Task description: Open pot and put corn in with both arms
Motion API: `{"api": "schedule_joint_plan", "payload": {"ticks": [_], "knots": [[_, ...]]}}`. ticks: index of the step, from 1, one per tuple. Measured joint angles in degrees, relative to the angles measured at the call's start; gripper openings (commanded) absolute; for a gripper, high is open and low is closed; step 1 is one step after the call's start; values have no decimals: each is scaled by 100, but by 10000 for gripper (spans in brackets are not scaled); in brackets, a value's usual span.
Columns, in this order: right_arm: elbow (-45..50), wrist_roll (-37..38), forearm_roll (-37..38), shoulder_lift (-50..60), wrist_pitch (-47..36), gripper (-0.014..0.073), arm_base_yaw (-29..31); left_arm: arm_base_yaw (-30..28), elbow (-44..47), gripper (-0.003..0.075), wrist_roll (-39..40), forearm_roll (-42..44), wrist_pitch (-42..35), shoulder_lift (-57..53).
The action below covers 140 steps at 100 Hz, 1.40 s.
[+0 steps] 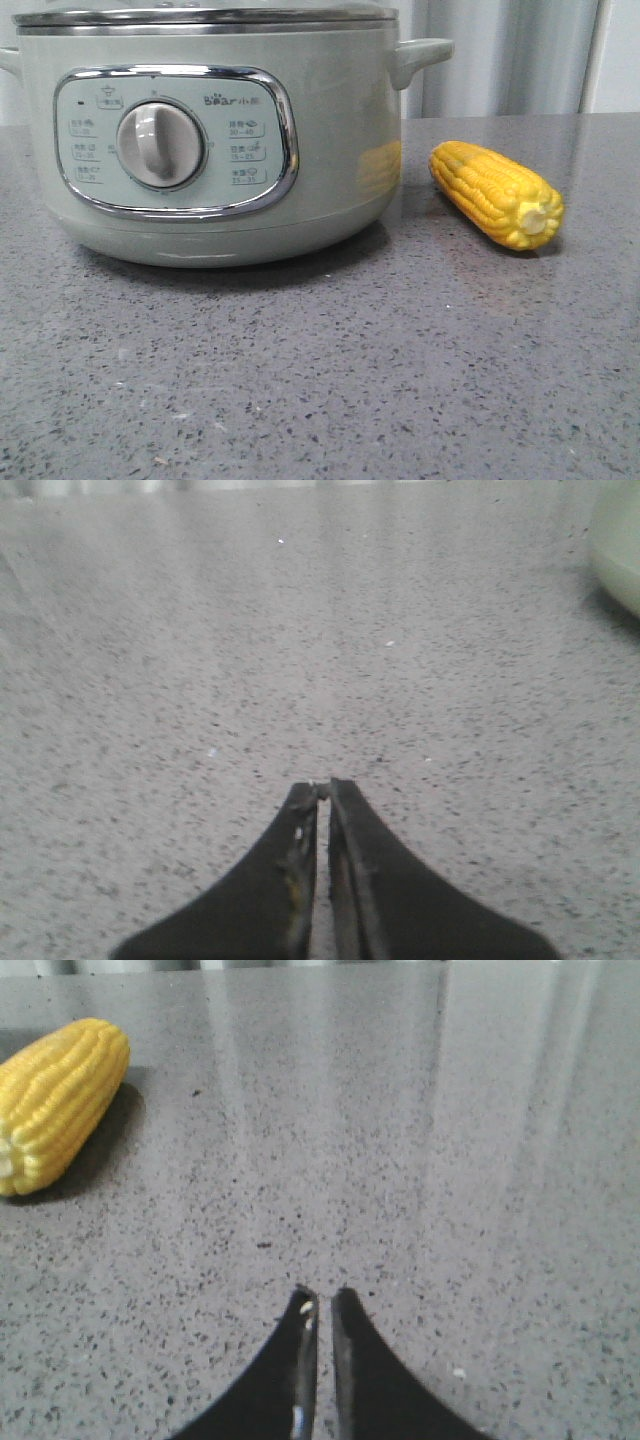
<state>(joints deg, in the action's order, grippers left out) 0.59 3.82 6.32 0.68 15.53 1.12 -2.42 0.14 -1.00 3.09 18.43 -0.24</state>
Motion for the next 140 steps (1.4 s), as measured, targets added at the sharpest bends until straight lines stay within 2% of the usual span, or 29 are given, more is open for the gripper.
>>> {"api": "schedule_joint_plan", "payload": {"ticks": [41, 98, 114, 140], "knots": [[0, 0, 20, 0, -525, -46, 0, 0, 0, -20, 0, 256, -82, 0], [0, 0, 28, 0, -1030, -46, 0, 0, 0, -20, 0, 286, -1130, 0], [0, 0, 28, 0, -1447, -46, 0, 0, 0, -20, 0, 232, -1246, 0], [0, 0, 34, 0, -1553, -46, 0, 0, 0, -20, 0, 120, -1256, 0]]}}
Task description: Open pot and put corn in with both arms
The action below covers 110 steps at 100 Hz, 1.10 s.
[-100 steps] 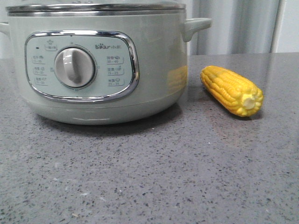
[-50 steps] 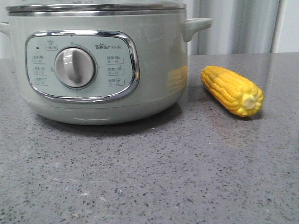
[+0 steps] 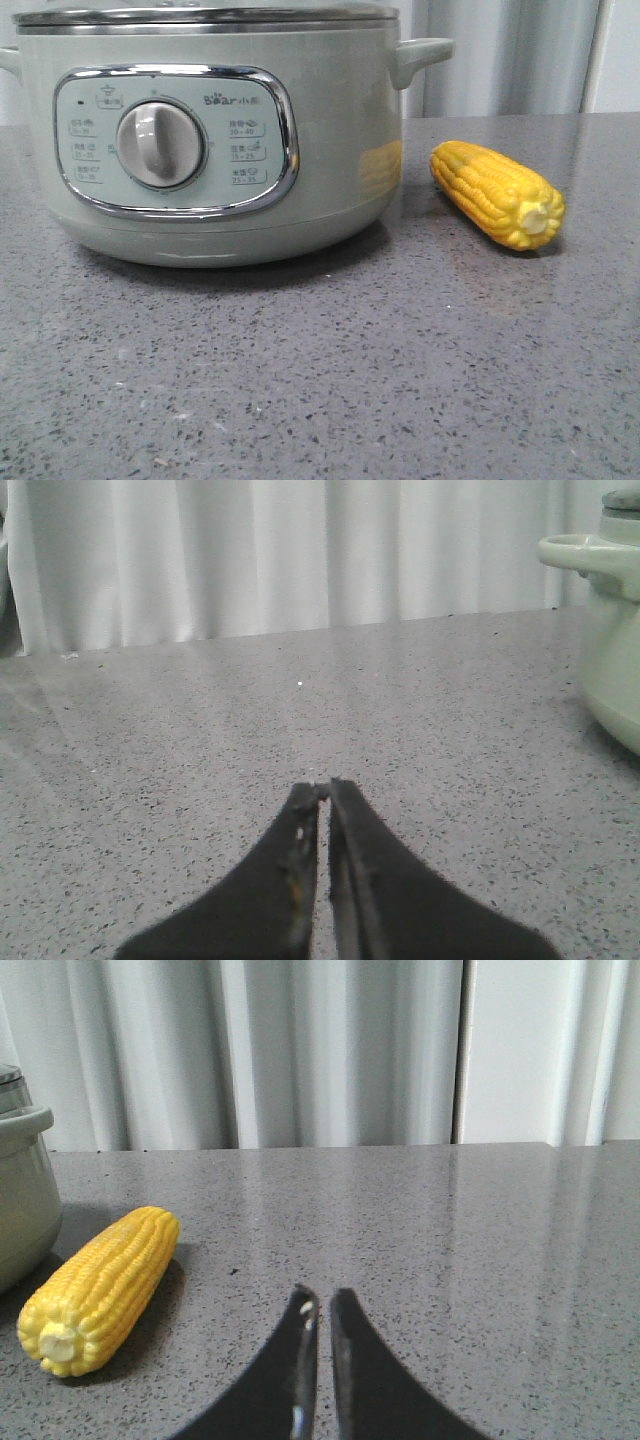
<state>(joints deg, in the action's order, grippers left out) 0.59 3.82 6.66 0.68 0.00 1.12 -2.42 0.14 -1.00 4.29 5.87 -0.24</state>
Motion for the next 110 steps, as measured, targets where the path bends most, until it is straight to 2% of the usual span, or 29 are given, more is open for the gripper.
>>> {"api": "schedule_joint_plan", "payload": {"ticks": [32, 45, 58, 82, 105, 110], "knots": [[0, 23, -158, 0, 0, -46, -11, 0, -13, -20, 0, -280, 0, 0], [-112, 30, -354, 0, 683, -46, -33, 0, -207, -20, 0, -291, 85, 0], [-582, 35, -404, -132, 1317, -46, -52, 0, -849, -20, 0, -291, 360, 61], [-1715, 46, -406, -1349, 2162, -46, -62, 0, -2016, -20, 0, -291, 645, 988], [-2402, 46, -410, -2508, 2219, -46, -62, 0, -2422, -17, 0, -356, 437, 1953], [-2443, 46, -410, -2661, 2210, -46, -62, 0, -2434, 4, 0, -365, 373, 2077]]}}
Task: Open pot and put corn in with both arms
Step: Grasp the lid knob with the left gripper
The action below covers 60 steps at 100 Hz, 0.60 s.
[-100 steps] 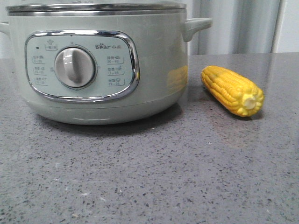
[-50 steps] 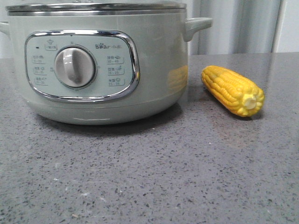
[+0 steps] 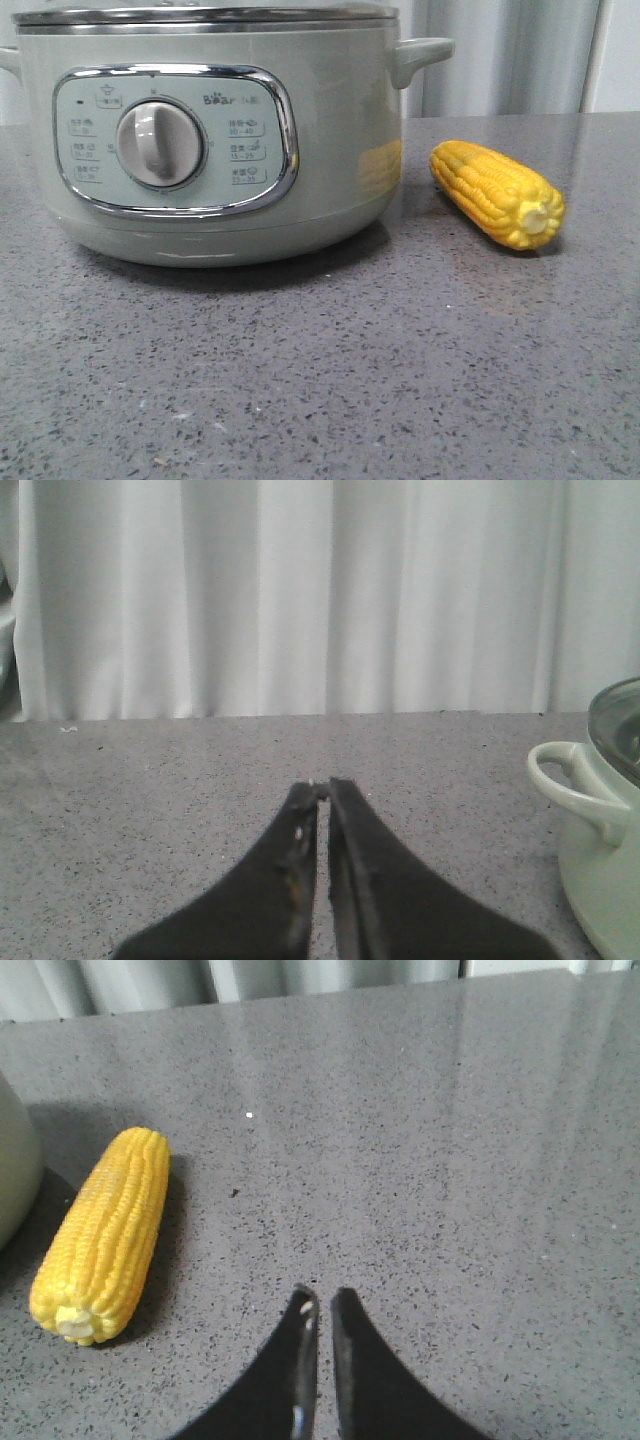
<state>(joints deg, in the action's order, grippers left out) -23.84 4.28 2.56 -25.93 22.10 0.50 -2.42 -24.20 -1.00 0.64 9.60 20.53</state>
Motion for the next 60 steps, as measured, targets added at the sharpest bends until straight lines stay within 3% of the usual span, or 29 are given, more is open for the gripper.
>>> {"api": "schedule_joint_plan", "payload": {"ticks": [6, 26, 60], "knots": [[1, 0, 0, -120, -12, -46, 0, 0, -12, 50, 0, 0, -38, 102], [1, 0, 0, -222, -2, -46, 0, 0, -12, 356, 0, -13, -229, 149], [25, 5, 0, -222, 53, -46, 0, 285, -74, 379, 0, -236, -1012, 189]]}}
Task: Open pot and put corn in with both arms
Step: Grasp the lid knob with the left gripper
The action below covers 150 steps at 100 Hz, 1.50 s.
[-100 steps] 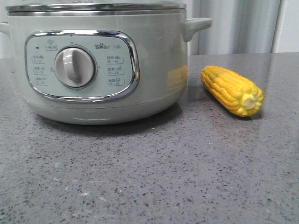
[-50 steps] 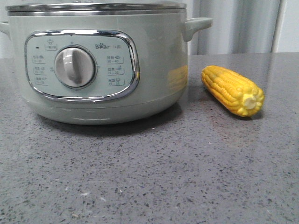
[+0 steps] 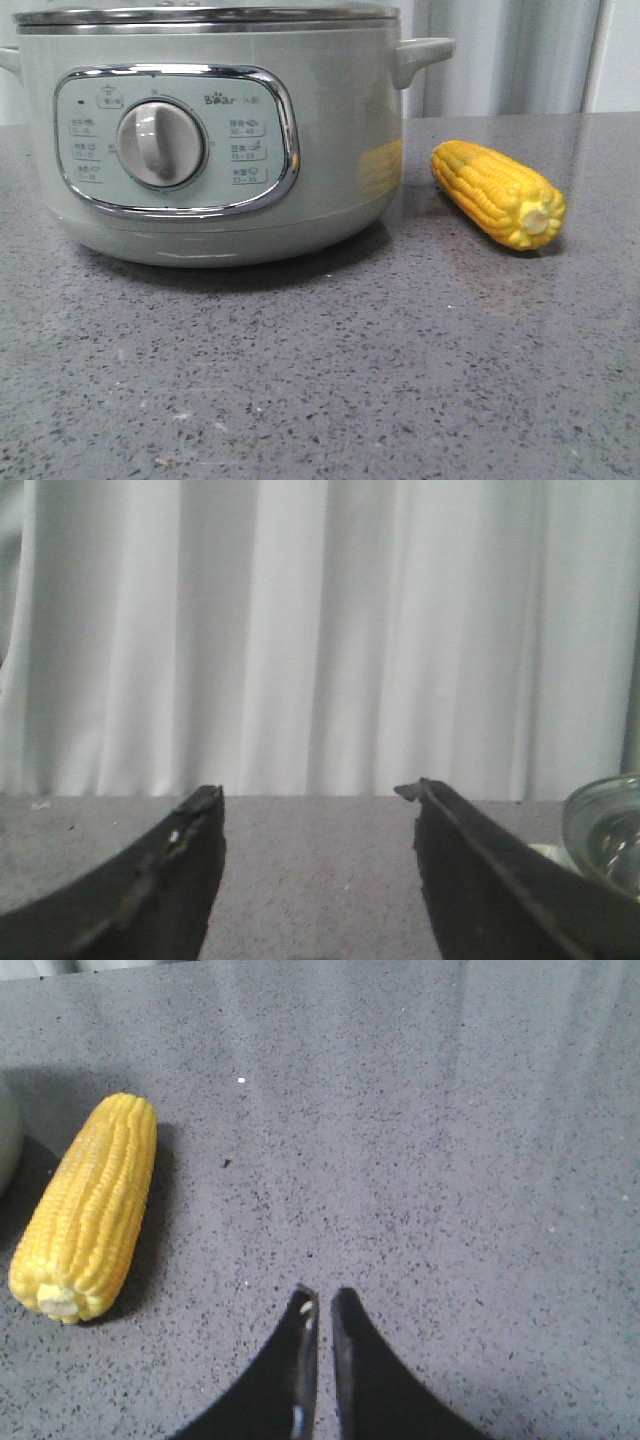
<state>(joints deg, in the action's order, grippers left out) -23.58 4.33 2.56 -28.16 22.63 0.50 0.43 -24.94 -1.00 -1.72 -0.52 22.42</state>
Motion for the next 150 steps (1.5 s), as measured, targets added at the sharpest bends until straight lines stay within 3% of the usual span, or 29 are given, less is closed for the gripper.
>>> {"api": "schedule_joint_plan", "payload": {"ticks": [23, 48, 64, 72, 114, 150], "knots": [[138, 0, 0, -2, 13, -46, 0, 1094, -314, 379, 0, -12, -334, 742], [150, 9, 0, -2, -43, -46, 0, 2490, -506, 380, 0, -12, -1673, 2055], [150, 9, 0, -2, -66, -46, 0, 3134, -962, 503, 0, -12, -1847, 2981], [150, 9, 0, -2, -76, -46, 0, 3369, -1254, 526, 0, -12, -1847, 3403], [150, 9, 0, -2, -76, -46, 0, 3474, -2427, 526, 0, -12, -1734, 5095], [150, 9, 0, -2, -76, -46, 0, 3474, -2917, 526, 0, 33, -1517, 5737]]}}
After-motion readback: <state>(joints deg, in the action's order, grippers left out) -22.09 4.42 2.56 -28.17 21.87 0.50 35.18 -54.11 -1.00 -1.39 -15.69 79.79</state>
